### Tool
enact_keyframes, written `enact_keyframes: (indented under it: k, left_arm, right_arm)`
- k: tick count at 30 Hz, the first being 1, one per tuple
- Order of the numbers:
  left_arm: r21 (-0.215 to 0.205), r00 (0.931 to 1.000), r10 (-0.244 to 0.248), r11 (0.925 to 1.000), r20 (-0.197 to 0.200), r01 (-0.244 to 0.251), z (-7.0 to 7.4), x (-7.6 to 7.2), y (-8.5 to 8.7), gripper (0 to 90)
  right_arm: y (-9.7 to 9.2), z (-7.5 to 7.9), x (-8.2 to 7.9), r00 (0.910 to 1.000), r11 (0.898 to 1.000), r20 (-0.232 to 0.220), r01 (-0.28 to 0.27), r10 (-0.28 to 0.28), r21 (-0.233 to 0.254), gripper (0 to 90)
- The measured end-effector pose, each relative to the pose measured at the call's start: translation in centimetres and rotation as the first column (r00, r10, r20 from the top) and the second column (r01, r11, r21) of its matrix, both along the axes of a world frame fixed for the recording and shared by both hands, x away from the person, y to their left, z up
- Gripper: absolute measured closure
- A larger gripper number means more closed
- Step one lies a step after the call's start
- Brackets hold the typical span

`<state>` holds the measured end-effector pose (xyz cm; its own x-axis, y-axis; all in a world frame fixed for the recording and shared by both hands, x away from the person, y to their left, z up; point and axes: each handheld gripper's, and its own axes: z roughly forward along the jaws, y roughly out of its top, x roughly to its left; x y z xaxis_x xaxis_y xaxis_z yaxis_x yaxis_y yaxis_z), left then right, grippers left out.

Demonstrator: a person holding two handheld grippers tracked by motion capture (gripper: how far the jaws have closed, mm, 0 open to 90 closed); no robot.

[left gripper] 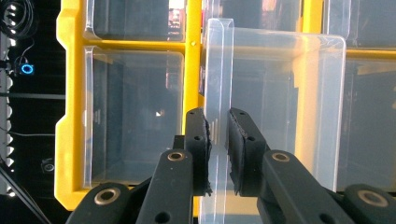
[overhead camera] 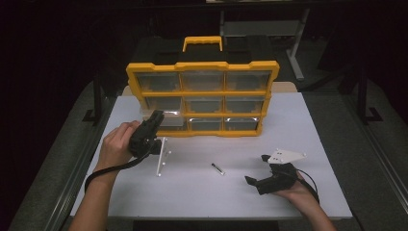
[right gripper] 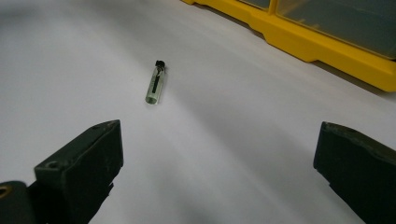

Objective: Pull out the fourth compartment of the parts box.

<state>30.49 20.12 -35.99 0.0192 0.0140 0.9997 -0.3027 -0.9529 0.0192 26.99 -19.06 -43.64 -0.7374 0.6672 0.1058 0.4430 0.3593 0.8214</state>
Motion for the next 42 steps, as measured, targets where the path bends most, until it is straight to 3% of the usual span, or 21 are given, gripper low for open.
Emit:
enact_keyframes:
  k: [42]
  left_arm:
    - [0.011,0.9998,-0.017,0.9998,-0.008,0.017,0.1,-2.9,0.2,79.4]
  right_arm:
    - [-0.2,0.1,-0.1,1.0000,1.000,0.003,0.006,-0.006,0.004,1.0]
